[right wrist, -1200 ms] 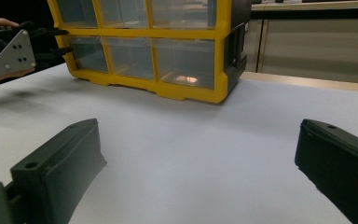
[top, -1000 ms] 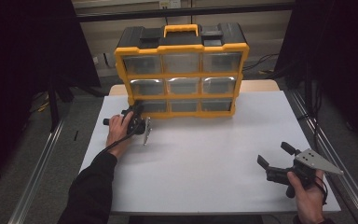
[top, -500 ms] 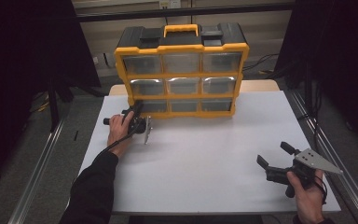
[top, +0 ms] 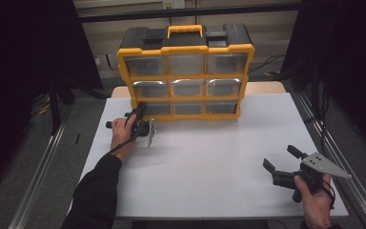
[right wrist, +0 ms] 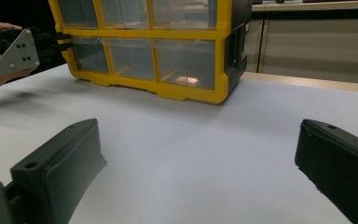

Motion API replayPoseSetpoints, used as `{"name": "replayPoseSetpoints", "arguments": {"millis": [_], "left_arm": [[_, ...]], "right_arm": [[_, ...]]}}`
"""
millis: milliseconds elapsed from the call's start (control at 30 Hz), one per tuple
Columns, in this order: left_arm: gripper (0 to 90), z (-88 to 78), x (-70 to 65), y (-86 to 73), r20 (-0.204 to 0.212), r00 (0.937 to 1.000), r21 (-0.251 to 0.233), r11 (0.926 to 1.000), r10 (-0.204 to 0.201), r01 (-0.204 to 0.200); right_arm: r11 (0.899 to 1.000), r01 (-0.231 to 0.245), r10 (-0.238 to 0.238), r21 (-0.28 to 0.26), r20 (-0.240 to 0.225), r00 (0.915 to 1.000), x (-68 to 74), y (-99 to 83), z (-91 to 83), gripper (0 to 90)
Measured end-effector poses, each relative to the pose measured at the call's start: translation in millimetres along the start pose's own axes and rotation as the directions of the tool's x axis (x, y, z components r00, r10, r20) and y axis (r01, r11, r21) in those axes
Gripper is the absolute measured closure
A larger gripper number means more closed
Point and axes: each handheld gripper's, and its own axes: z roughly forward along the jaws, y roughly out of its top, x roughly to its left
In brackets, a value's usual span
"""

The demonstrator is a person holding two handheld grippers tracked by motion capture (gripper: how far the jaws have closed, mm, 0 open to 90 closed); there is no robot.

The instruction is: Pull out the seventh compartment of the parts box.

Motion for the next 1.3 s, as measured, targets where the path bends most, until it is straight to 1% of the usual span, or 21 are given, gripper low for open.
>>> {"name": "replayPoseSetpoints", "arguments": {"millis": [33,67,100,133,233,333,367,533,567,633,667,767,800,900,933,1033,1067,1100,1167,1200,1300], "left_arm": [[79.0,-1.7,0.5,0.7,-0.023,0.9996,0.000,0.9999,-0.014,0.014],[78.6,-1.1,0.8,1.2,-0.009,0.9996,-0.013,0.9996,-0.027,0.026],[78.4,-3.5,4.1,1.2,0.016,0.9997,0.024,0.9996,0.016,-0.016],[78.4,-3.2,1.4,0.5,-0.006,0.9997,0.004,0.9997,-0.025,0.025],[78.5,-5.0,4.9,1.1,0.024,0.9993,0.019,0.9994,0.028,-0.029],[78.4,-5.0,1.6,0.7,0.003,0.9997,-0.005,0.9996,-0.026,0.026],[78.4,-6.5,3.3,0.6,0.008,1.0000,0.005,1.0000,-0.002,0.002],[78.5,-9.4,3.0,0.3,0.001,1.0000,-0.001,1.0000,-0.007,0.007],[78.4,-10.3,-2.3,-0.9,-0.017,0.9967,-0.012,0.9968,-0.080,0.080],[78.5,-13.4,1.6,0.1,0.000,0.9999,0.004,0.9999,-0.016,0.016],[78.5,-9.2,-4.2,-0.6,-0.001,0.9944,-0.077,0.9915,-0.106,0.105],[78.4,-13.2,-5.1,-0.6,-0.030,0.9919,-0.081,0.9894,-0.124,0.121],[78.4,-14.0,-7.6,-0.7,-0.033,0.9866,-0.085,0.9840,-0.160,0.156],[78.3,-16.7,-5.1,-0.2,-0.021,0.9912,-0.081,0.9884,-0.131,0.128],[78.3,-15.9,-8.1,-0.5,-0.023,0.9851,-0.100,0.9808,-0.170,0.167],[78.3,-19.6,-6.1,-0.2,-0.030,0.9899,-0.076,0.9878,-0.138,0.136],[78.3,-19.5,-7.2,-0.2,-0.030,0.9873,-0.087,0.9844,-0.156,0.153],[78.3,-21.1,-5.7,-0.2,-0.028,0.9912,-0.075,0.9891,-0.129,0.127],[78.3,-22.8,-5.6,0.4,-0.033,0.9908,-0.077,0.9887,-0.131,0.128],[78.3,-21.4,-8.1,0.6,-0.044,0.9855,-0.105,0.9817,-0.164,0.159],[78.3,-24.4,-8.0,0.9,-0.028,0.9885,-0.085,0.9856,-0.149,0.146]], "right_arm": [[1.000,-0.001,0.001,0.000,0.000,1.0000,0.1,0.1,-0.3,0.2],[1.000,-0.001,0.001,0.000,0.000,1.0000,0.1,0.0,-0.4,0.2],[1.000,0.001,-0.001,0.000,0.000,1.0000,0.0,-0.1,-0.4,0.2],[1.000,0.000,0.000,0.000,0.000,1.0000,0.0,-0.1,-0.4,0.2],[1.000,0.000,0.000,0.000,0.001,1.0000,0.0,0.0,-0.5,0.2],[1.000,0.002,-0.002,-0.002,0.005,1.0000,0.4,0.0,-0.3,0.2],[1.000,0.003,-0.003,0.000,0.002,1.0000,0.3,0.0,-0.6,0.2],[1.000,0.002,-0.002,0.000,0.001,1.0000,-0.1,0.0,-1.2,0.2],[1.000,0.001,-0.001,-0.001,0.002,1.0000,0.0,0.0,-1.2,0.2],[1.000,0.004,-0.004,-0.001,0.002,1.0000,-0.2,-0.1,-1.3,0.2],[1.000,0.004,-0.004,-0.002,0.003,1.0000,-0.1,-0.1,-1.2,0.2],[1.000,0.005,-0.005,-0.003,0.006,1.0000,0.4,0.0,-0.9,0.2],[1.000,0.006,-0.006,-0.003,0.005,1.0000,0.5,0.0,-0.7,0.2],[1.000,0.005,-0.005,-0.002,0.004,1.0000,0.6,0.0,-0.4,0.2],[1.000,0.003,-0.003,-0.002,0.007,1.0000,0.6,0.0,-0.2,0.2],[1.000,0.005,-0.005,0.002,0.003,1.0000,0.3,0.1,-0.3,0.2],[1.000,0.005,-0.005,0.002,0.000,1.0000,0.2,0.1,-0.5,0.2],[1.000,0.004,-0.004,0.001,0.002,1.0000,0.4,0.1,-0.3,0.2],[1.000,0.005,-0.005,-0.001,0.001,1.0000,0.4,0.1,-0.3,0.2],[1.000,0.005,-0.005,-0.001,0.001,1.0000,0.5,0.2,-0.3,0.2],[1.000,0.006,-0.006,-0.003,0.003,1.0000,0.6,0.2,0.1,0.2]]}}
